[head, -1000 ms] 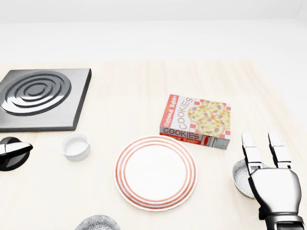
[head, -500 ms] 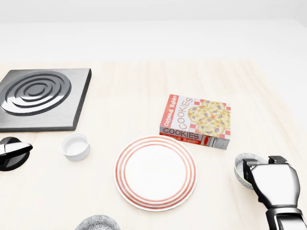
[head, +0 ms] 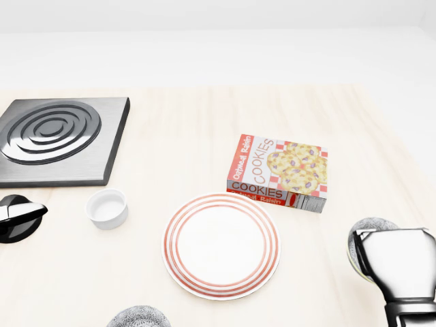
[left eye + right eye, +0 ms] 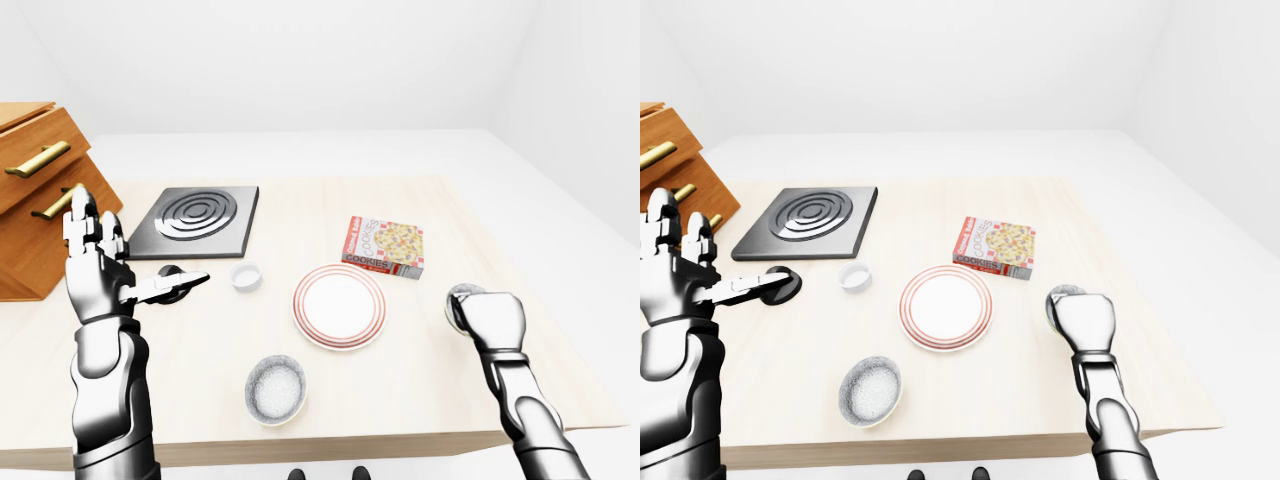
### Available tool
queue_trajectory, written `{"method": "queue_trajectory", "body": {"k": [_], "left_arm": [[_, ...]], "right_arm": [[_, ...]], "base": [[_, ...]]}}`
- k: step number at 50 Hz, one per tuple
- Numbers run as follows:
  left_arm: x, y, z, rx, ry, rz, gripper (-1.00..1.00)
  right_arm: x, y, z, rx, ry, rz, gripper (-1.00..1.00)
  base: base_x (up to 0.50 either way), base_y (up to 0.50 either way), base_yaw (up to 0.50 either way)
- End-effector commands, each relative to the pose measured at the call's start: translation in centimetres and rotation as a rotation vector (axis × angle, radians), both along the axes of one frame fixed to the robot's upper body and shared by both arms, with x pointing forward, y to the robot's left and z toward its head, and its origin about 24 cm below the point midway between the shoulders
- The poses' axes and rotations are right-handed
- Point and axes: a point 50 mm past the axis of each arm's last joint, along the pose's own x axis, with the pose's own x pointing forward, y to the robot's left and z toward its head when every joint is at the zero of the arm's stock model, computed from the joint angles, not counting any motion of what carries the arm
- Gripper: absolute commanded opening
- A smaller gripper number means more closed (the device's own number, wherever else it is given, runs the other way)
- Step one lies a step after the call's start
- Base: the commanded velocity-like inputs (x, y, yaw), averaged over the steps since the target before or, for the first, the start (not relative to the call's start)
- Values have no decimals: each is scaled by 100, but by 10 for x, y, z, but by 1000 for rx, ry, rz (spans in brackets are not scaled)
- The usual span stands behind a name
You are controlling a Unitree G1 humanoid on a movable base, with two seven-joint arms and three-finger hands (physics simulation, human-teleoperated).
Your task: Pick the akita bowl next to the plate and place it on the plate.
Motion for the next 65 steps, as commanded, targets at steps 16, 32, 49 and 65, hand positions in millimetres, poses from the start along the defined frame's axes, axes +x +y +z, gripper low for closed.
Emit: {"method": "queue_trajectory", "body": {"k": [16, 32, 49, 65], "left_arm": [[0, 0, -1, -2, 5, -2, 100], [0, 0, -1, -3, 5, -1, 100], [1, 0, -3, -6, 13, -1, 100], [2, 1, -6, -12, 24, 0, 100]], "right_arm": [[-18, 21, 71, -96, -316, 72, -100], [-11, 65, 118, -130, -545, 210, -100], [0, 80, 139, 11, -498, 248, -100], [11, 98, 143, 41, -453, 299, -100]], "base": [[0, 0, 0], [0, 0, 0], [0, 0, 0], [0, 0, 0]]}}
